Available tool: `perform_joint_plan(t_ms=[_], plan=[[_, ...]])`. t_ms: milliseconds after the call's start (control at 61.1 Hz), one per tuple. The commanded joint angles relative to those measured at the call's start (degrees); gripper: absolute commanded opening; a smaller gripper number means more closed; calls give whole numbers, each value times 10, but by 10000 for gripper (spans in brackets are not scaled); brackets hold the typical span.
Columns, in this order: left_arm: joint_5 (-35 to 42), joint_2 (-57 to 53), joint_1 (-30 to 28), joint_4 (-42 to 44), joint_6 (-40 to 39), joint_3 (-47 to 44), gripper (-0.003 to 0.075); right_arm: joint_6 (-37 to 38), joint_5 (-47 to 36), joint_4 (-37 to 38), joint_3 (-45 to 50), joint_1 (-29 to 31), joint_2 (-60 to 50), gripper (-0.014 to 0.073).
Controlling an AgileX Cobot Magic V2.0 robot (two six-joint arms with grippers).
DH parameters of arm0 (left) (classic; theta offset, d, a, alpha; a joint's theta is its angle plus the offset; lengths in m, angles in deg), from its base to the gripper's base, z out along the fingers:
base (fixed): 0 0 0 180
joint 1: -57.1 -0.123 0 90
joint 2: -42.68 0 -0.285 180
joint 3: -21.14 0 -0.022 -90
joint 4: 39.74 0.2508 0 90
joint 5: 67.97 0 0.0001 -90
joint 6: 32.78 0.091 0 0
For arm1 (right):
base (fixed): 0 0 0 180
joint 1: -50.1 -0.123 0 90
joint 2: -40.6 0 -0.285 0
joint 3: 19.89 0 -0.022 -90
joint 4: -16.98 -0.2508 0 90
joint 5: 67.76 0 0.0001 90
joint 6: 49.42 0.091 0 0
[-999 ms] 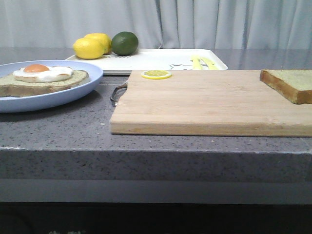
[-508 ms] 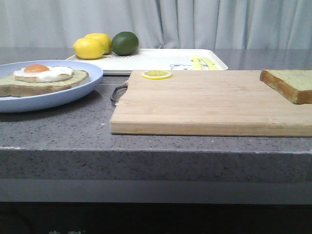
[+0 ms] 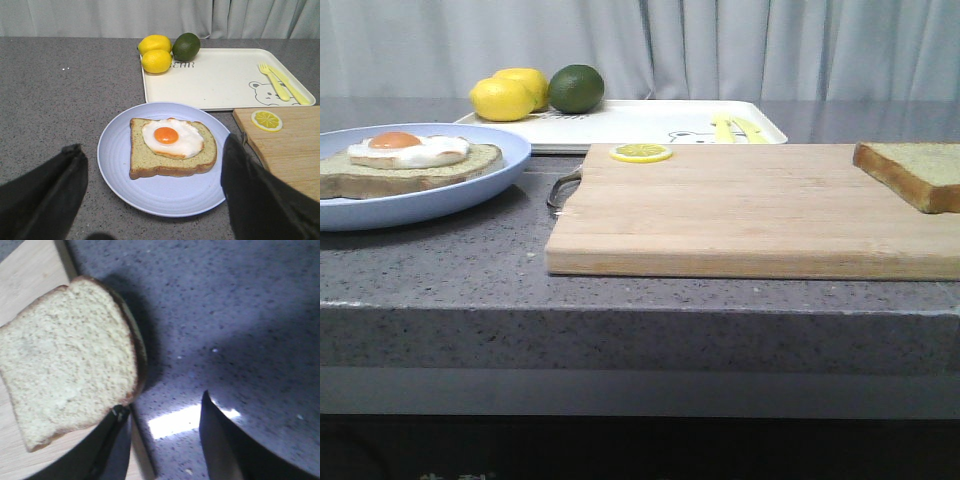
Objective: Place bread and move sandwich to tray
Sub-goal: 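Lower the right gripper and pinch the bread slice's edge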
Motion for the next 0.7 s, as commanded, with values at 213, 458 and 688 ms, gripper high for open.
perform_joint_plan(t_ms=[213, 458, 688], plan=[[39, 7, 4, 0, 1, 16, 544, -134, 54, -145, -38, 11, 96, 424], [39, 7, 4, 1, 1, 16, 544, -165, 63, -168, -55, 11, 141, 496], [39, 7, 4, 2, 1, 16, 544, -184, 135, -204, -95, 11, 199, 494]])
